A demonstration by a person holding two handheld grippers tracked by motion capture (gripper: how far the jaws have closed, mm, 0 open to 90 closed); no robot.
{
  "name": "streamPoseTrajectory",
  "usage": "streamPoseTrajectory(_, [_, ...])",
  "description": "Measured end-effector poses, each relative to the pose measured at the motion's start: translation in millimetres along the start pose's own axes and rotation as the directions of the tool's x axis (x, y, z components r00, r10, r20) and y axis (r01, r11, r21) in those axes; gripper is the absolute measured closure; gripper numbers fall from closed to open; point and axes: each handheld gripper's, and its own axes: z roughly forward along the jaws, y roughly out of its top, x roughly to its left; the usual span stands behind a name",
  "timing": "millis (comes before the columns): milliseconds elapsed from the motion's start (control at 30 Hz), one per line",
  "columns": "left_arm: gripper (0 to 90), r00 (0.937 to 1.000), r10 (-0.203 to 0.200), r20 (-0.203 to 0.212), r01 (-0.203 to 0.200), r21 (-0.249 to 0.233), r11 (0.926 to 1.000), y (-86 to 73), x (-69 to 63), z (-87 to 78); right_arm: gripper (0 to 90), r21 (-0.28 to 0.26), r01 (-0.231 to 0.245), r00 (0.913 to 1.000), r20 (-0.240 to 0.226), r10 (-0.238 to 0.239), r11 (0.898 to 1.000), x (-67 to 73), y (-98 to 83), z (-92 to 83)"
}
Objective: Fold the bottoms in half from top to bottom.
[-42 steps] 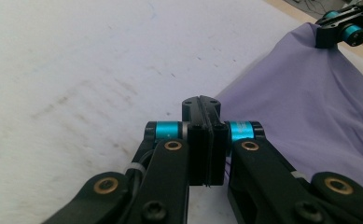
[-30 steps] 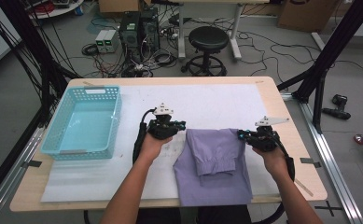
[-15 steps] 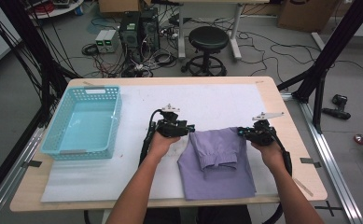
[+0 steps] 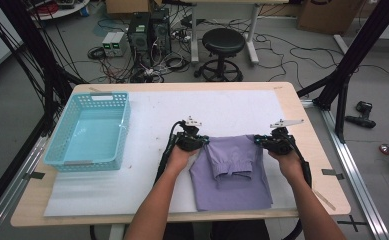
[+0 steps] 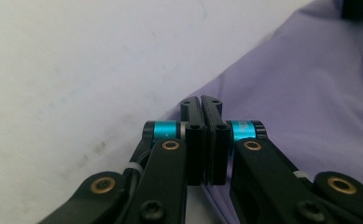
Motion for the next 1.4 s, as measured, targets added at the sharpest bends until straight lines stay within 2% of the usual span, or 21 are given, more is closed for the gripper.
streamPoseTrajectory(100, [88.1,1.0000,-0.007,0.005,0.008,-0.035,0.9994,7.6,8.7,-3.7,86.0,-0.006,-0.002,1.0000,0.007,0.003,1.000,-2.5,5.5,4.3])
streamPoseTrajectory(167, [88.1,0.9999,0.006,0.011,-0.005,-0.051,0.9987,12.9,14.4,-5.1,86.0,-0.016,-0.009,0.9999,0.012,0.009,1.000,-3.0,10.6,7.0])
streamPoseTrajectory(200, [88.0,0.9999,-0.003,0.017,0.004,-0.069,0.9976,14.4,16.8,-5.6,86.0,-0.023,-0.007,0.9998,0.019,0.008,1.000,-3.2,13.4,8.5])
streamPoseTrajectory(267, [88.0,0.9997,-0.010,0.023,0.011,-0.075,0.9971,15.4,21.5,-5.4,85.9,-0.043,-0.009,0.9995,0.029,0.010,0.999,-3.6,17.9,11.6])
streamPoseTrajectory(333, [87.9,0.9997,-0.010,0.021,0.012,-0.092,0.9957,15.3,25.4,-4.7,85.9,-0.032,-0.012,0.9994,0.032,0.013,0.999,-5.2,21.3,15.9])
streamPoseTrajectory(433, [87.2,1.0000,-0.006,0.008,0.006,-0.104,0.9946,14.2,27.9,-4.4,84.7,-0.047,-0.015,0.9986,0.049,0.017,0.999,-5.2,23.0,23.0])
streamPoseTrajectory(467, [84.1,1.0000,-0.003,-0.007,0.002,-0.104,0.9945,14.2,28.1,-4.8,80.9,-0.040,-0.021,0.9983,0.054,0.023,0.999,-4.9,22.4,25.0])
streamPoseTrajectory(533, [62.1,0.9981,-0.056,-0.024,0.053,-0.118,0.9916,14.6,30.9,-8.4,62.4,-0.016,-0.031,0.9977,0.060,0.032,0.999,-5.2,20.9,27.6])
streamPoseTrajectory(567, [56.5,0.9974,-0.068,-0.024,0.064,-0.126,0.9900,14.5,31.8,-11.6,56.8,-0.013,-0.041,0.9973,0.060,0.042,0.999,-5.7,20.2,26.6])
streamPoseTrajectory(667, [46.3,0.9947,-0.095,-0.039,0.088,-0.161,0.9831,13.1,31.3,-22.6,50.1,-0.058,-0.050,0.9969,0.058,0.053,0.997,-4.2,18.8,17.6])
streamPoseTrajectory(767, [32.3,0.9930,-0.110,-0.042,0.100,-0.194,0.9759,9.8,31.0,-34.0,49.1,-0.072,-0.024,0.9991,0.035,0.026,0.997,1.8,19.5,9.3])
streamPoseTrajectory(867, [28.9,0.9954,-0.092,-0.026,0.084,-0.229,0.9697,5.1,30.8,-46.3,47.7,-0.093,-0.003,1.0000,0.007,0.003,0.996,11.3,18.5,5.0])
streamPoseTrajectory(933, [22.7,0.9963,-0.078,-0.034,0.068,-0.248,0.9663,1.2,30.2,-54.4,46.7,-0.092,0.015,0.9996,-0.022,-0.017,0.996,19.0,16.4,5.9])
streamPoseTrajectory(1033, [22.5,0.9972,-0.069,-0.030,0.059,-0.256,0.9648,-3.2,30.0,-64.2,43.9,-0.069,0.041,0.9967,-0.067,-0.046,0.997,33.1,13.6,12.2])
streamPoseTrajectory(1167, [23.6,0.9971,-0.066,-0.039,0.053,-0.270,0.9613,-12.6,30.4,-75.5,42.5,-0.038,0.090,0.9919,-0.087,-0.093,0.995,50.8,14.6,25.3])
streamPoseTrajectory(1233, [24.0,0.9964,-0.081,-0.025,0.072,-0.263,0.9621,-16.1,32.3,-80.4,42.5,-0.020,0.104,0.9898,-0.095,-0.106,0.994,57.0,15.5,31.9])
streamPoseTrajectory(1267, [24.0,0.9962,-0.087,-0.005,0.083,-0.263,0.9614,-17.5,33.0,-82.9,42.5,-0.003,0.106,0.9891,-0.103,-0.105,0.994,60.0,15.4,36.1])
streamPoseTrajectory(1300, [24.2,0.9971,-0.076,-0.002,0.073,-0.278,0.9578,-19.7,32.7,-86.1,43.1,0.019,0.111,0.9887,-0.104,-0.108,0.994,62.7,14.9,40.4])
streamPoseTrajectory(1400, [26.3,0.9974,-0.071,-0.008,0.066,-0.284,0.9566,-22.6,34.1,-91.4,49.3,0.080,0.135,0.9867,-0.102,-0.127,0.988,69.3,8.6,50.0])
